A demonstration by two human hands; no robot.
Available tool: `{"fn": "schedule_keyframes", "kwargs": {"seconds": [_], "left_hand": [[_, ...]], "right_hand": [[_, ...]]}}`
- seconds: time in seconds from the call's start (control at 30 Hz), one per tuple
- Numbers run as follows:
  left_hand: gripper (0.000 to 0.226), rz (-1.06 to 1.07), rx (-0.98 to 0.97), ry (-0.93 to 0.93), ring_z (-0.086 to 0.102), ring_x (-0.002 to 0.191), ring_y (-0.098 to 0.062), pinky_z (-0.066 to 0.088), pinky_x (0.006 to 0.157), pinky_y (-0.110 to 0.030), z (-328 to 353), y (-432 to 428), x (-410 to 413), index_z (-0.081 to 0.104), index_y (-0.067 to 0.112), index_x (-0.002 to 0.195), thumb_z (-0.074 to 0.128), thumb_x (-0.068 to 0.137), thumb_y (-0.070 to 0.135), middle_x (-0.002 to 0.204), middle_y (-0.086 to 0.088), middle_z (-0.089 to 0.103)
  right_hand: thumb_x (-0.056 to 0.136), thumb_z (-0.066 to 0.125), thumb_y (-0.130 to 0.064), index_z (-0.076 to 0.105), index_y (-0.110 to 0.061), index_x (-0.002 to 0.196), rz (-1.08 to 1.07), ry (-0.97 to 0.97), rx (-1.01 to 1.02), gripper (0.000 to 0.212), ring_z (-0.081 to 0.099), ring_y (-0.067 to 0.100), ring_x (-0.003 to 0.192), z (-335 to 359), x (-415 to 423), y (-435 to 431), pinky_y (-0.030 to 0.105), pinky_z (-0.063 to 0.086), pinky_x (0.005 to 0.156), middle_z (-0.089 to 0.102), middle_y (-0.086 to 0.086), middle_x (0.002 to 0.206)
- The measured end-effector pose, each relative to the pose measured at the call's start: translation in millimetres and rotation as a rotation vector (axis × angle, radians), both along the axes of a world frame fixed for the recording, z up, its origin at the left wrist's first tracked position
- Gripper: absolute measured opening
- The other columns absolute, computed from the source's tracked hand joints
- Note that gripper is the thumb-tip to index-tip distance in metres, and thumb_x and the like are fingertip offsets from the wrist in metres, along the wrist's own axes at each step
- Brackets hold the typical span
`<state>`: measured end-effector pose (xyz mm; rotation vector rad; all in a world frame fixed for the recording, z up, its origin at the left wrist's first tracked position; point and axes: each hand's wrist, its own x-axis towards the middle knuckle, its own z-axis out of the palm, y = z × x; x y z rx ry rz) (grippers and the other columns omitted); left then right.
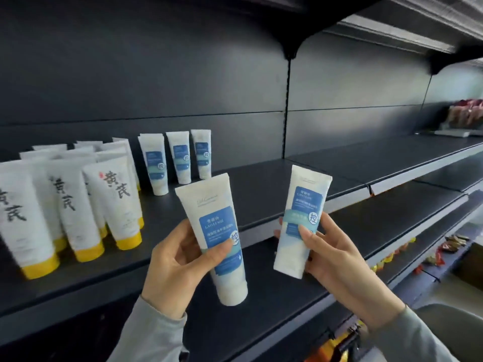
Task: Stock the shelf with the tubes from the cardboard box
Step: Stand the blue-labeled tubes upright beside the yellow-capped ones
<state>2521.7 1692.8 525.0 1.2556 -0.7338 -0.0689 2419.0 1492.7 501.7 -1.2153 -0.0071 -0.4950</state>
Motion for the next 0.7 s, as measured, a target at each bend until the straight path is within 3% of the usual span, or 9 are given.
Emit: {"fn": "schedule_keyframes", "kwargs": {"seconds": [0.23, 0.37, 0.53, 0.7], "left_hand": [[0.03, 0.217, -0.051, -0.009, 0.069, 0.074, -0.01, 0.055, 0.061, -0.019, 23, 72, 12, 0.068, 0.017, 0.086, 0.07, 0.057, 0.012, 0.083, 0.001, 0.074], [0.033, 0.304, -0.04, -0.025, 0.07, 0.083, -0.02, 0.059, 0.069, -0.034, 30, 102, 15, 0.068, 0.016, 0.092, 0.07, 0.059, 0.01, 0.091, -0.003, 0.074], [0.032, 0.396, -0.05, -0.059, 0.07, 0.083, -0.015, 0.059, 0.065, -0.028, 38, 113, 23, 0.068, 0.02, 0.089, 0.07, 0.058, 0.013, 0.092, 0.002, 0.074], [0.035, 0.452, -0.059, -0.081, 0.07, 0.083, -0.011, 0.055, 0.055, -0.021, 45, 106, 34, 0.065, 0.019, 0.094, 0.068, 0.06, 0.013, 0.091, 0.006, 0.073]], "right_hand": [[0.083, 0.059, -0.012, 0.051, -0.016, 0.129, 0.159, -0.076, -0.164, 0.047, 0.063, 0.026, 0.111, 28, 69, 32, 0.042, 0.057, 0.08, 0.065, 0.008, 0.123], [0.081, 0.062, -0.013, 0.051, -0.014, 0.128, 0.142, -0.063, -0.215, 0.048, 0.066, 0.024, 0.104, 43, 117, 39, 0.035, 0.057, 0.074, 0.066, 0.008, 0.118], [0.087, 0.062, -0.001, 0.053, -0.013, 0.122, 0.08, -0.015, -0.341, 0.038, 0.063, 0.026, 0.106, 50, 181, 28, 0.043, 0.057, 0.081, 0.066, 0.008, 0.115], [0.086, 0.065, -0.006, 0.05, -0.01, 0.119, -0.057, 0.084, -0.469, 0.037, 0.061, 0.03, 0.108, 47, 244, 10, 0.053, 0.052, 0.089, 0.063, 0.01, 0.116]]}}
